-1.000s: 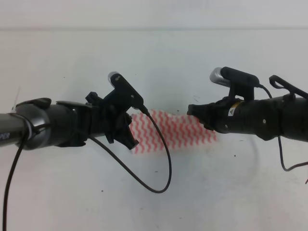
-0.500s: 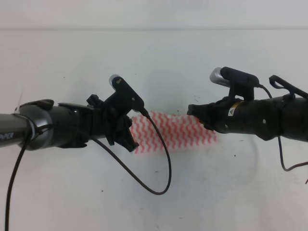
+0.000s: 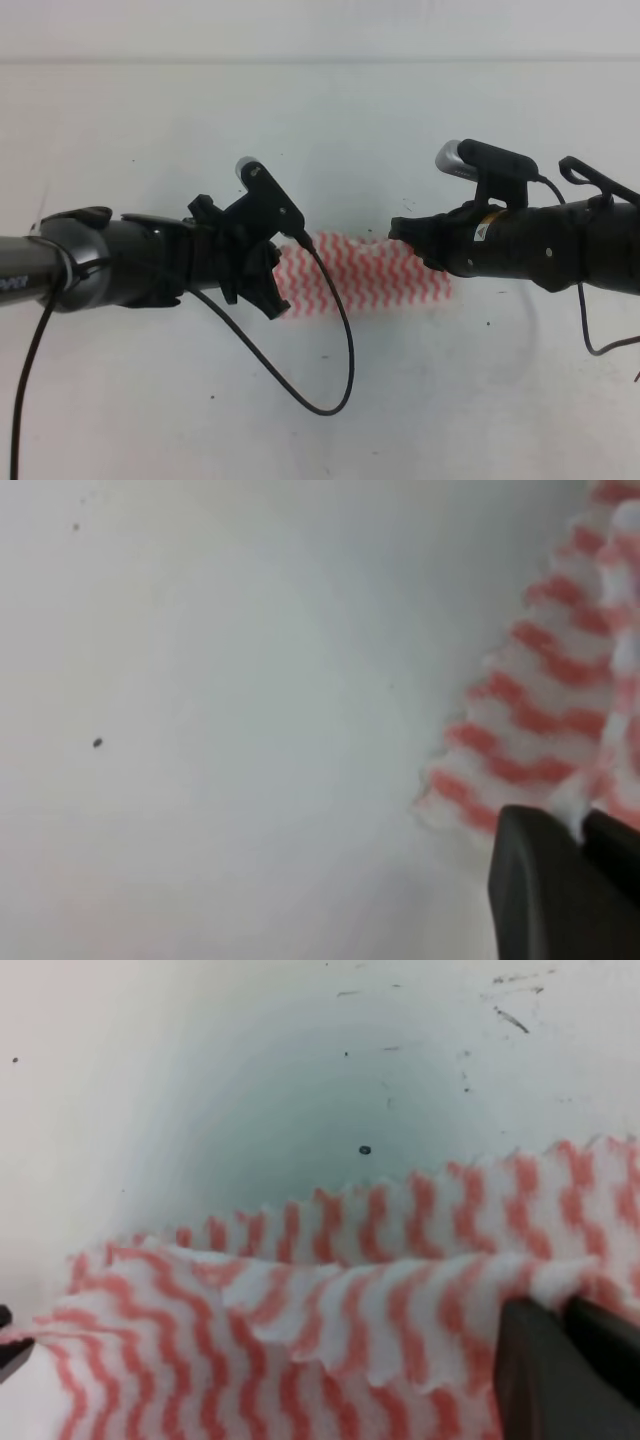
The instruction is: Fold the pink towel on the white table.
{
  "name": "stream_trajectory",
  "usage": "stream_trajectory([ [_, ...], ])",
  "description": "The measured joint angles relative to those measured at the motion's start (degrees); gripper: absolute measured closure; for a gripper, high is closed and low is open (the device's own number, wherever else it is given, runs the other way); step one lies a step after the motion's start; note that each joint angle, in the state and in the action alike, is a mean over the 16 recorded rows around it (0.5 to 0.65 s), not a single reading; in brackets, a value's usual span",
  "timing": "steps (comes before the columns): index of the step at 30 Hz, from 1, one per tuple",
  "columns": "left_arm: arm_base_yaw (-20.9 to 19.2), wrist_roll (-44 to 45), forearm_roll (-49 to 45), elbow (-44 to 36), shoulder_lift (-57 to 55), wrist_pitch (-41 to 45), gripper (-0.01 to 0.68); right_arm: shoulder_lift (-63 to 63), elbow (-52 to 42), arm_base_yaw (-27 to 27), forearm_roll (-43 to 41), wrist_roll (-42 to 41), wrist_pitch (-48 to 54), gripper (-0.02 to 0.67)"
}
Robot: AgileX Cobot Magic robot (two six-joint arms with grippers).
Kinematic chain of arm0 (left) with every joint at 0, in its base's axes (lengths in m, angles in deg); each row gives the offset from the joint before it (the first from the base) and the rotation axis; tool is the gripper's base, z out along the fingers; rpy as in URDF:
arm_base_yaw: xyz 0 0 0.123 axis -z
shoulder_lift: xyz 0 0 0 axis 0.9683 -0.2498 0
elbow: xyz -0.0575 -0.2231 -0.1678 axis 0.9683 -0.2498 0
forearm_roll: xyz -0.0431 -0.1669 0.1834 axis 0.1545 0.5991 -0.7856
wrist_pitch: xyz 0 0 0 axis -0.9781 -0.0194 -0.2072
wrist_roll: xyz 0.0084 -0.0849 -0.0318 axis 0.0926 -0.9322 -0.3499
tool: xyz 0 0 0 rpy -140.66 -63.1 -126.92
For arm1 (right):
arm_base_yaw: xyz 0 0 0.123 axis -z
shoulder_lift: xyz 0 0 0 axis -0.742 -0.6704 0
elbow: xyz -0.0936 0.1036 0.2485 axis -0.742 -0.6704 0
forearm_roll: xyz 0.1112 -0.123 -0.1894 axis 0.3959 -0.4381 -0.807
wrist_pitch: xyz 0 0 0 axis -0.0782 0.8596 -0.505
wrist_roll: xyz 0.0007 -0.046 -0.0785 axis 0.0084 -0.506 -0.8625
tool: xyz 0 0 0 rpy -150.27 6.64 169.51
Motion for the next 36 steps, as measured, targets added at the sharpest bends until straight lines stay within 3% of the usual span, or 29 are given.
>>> stream_trajectory([
  [9,-0.56,-4.16,1.85,1.86,0.23,-2.92,0.393,0.0,0.0,0.0,-0.23,0.01,0.03,0.666],
  [14,-0.81,-8.59,2.61,3.05,1.15,-4.19,0.35,0.0,0.0,0.0,-0.34,0.01,0.03,0.666],
  [18,-0.83,-13.28,2.64,3.69,2.27,-2.77,0.375,0.0,0.0,0.0,-0.45,0.01,0.03,0.666],
  [27,-0.84,-20.66,1.1,3.71,4.21,8.63,0.501,0.0,0.0,0.0,-0.72,0.01,0.03,0.666],
  [36,-0.84,-22.71,-5.19,3.7,3.65,18.71,0.598,0.0,0.0,0.0,-0.83,0.01,0.03,0.666],
])
